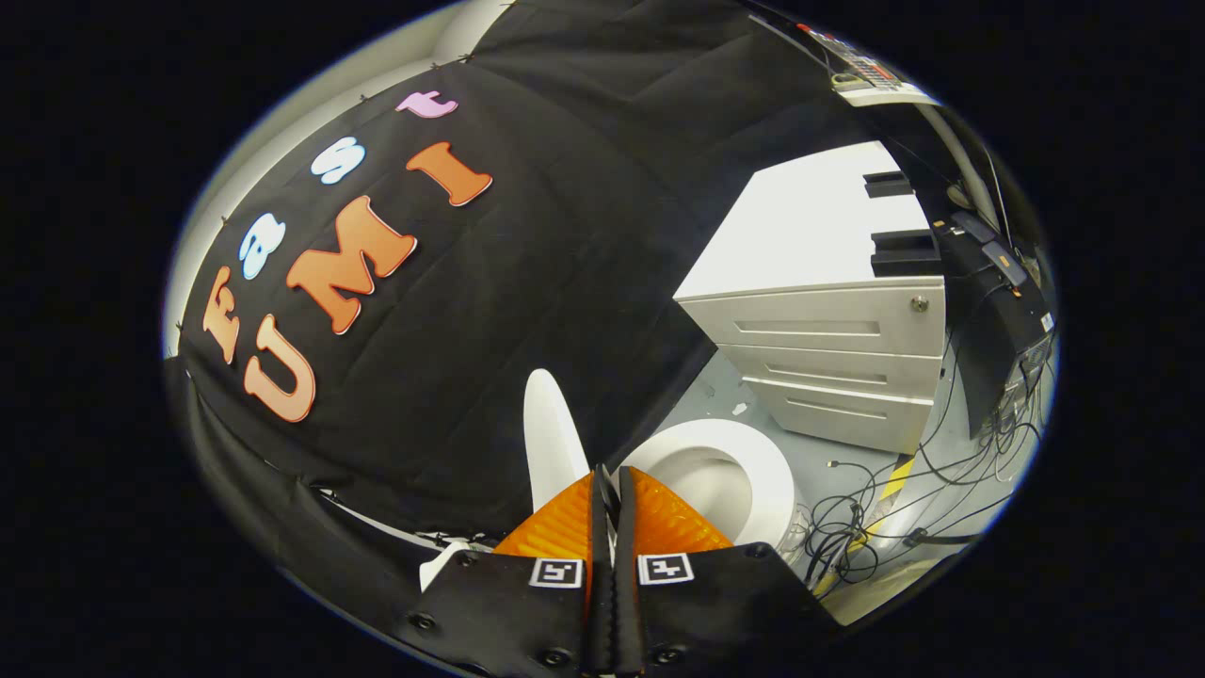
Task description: Open the toilet lid.
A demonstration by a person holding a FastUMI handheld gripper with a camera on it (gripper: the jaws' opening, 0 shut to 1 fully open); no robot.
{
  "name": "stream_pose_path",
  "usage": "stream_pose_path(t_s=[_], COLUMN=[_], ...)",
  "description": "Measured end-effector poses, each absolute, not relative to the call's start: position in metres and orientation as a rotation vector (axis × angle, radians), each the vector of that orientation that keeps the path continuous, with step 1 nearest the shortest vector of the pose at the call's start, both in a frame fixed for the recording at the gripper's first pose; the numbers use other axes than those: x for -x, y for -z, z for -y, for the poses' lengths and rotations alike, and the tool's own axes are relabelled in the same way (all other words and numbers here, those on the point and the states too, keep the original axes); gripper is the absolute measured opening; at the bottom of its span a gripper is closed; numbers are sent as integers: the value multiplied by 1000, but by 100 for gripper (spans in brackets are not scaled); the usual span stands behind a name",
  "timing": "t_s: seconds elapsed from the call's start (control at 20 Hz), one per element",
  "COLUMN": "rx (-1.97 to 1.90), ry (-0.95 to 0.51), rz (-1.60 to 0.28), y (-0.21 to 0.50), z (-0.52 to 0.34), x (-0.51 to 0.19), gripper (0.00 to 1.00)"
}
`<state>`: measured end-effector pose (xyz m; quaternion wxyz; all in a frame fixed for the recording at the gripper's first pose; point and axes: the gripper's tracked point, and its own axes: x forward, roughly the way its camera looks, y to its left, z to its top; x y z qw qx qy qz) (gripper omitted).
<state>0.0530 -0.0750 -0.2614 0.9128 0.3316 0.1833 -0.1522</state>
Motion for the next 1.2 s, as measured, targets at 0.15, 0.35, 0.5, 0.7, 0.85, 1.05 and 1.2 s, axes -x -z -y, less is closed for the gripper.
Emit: stream_pose_path(t_s=[0.15, 0.35, 0.5, 0.7, 0.85, 1.05, 1.2], rx=[-642, -611, -543, -481, -417, -322, -277], ry=[292, 260, 231, 196, 167, 125, 94], rz=[-375, -362, -355, -343, -335, -325, -319], y=[250, 233, 218, 200, 189, 175, 170], z=[59, 35, 11, -23, -48, -86, -111], x=[-53, -53, -52, -50, -47, -43, -40], gripper=[8, 8, 8, 8, 8, 8, 8])
